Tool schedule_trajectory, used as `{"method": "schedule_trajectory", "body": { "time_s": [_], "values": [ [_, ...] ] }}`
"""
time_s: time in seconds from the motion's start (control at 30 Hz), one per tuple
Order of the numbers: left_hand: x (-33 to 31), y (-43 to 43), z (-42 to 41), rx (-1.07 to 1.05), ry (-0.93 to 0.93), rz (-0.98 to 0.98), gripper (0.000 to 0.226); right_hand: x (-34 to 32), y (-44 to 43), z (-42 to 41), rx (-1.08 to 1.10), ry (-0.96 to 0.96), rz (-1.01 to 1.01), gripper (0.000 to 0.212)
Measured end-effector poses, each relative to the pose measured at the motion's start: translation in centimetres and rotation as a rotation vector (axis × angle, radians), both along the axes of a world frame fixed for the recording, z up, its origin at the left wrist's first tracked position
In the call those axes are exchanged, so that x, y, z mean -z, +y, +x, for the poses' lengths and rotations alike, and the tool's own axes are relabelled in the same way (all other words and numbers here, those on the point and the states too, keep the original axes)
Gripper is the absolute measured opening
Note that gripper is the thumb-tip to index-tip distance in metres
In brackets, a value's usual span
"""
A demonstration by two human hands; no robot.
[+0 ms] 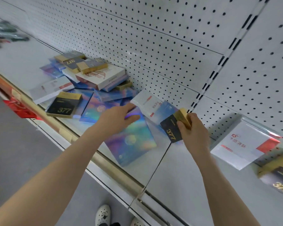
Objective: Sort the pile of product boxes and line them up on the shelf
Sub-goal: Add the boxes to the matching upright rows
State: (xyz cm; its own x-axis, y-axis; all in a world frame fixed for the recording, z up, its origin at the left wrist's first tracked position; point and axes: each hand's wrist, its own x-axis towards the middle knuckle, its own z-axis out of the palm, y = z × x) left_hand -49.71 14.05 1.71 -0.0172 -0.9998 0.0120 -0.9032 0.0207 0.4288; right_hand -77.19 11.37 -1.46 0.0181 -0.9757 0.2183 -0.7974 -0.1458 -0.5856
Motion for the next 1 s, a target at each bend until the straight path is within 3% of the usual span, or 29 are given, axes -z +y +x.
{"method": "schedule_trajectory", "body": {
  "time_s": [0.1, 0.2, 0.3, 0.43, 0.6, 0.8, 1.0],
  "values": [
    [0.2, 1.1, -0.7, 0.102, -0.210, 0.115, 0.074, -0.1, 0.1, -0.6, -0.052, 0.135, 0.064, 0.036],
    [0.4, 2.0, -0.3, 0.055, -0.084, 0.217, 0.086, -0.3, 0.1, -1.5, -0.056, 0.133, 0.141, 0.040],
    [0.6, 2.8, 0.3, -0.078, 0.240, 0.239, 0.079, 0.1, 0.0, -2.2, -0.028, 0.009, 0.161, 0.036],
    [0.6, 3.8, 0.2, -0.280, 0.788, 0.234, 0.050, 0.8, 0.6, -2.6, 0.137, -0.206, 0.147, 0.032],
    [2.9, 7.0, -1.6, -0.284, 1.356, 0.238, 0.046, 1.2, 3.1, -3.7, 0.248, -0.493, 0.150, 0.025],
    [6.4, 9.9, -4.0, -0.329, 1.270, 0.207, 0.036, 1.0, 8.7, -3.6, 0.396, -0.607, 0.027, 0.025],
    [4.8, 10.6, -3.9, -0.199, 1.265, 0.128, 0.020, 0.2, 16.6, -4.0, 0.596, -0.588, -0.030, 0.032]
  ]
}}
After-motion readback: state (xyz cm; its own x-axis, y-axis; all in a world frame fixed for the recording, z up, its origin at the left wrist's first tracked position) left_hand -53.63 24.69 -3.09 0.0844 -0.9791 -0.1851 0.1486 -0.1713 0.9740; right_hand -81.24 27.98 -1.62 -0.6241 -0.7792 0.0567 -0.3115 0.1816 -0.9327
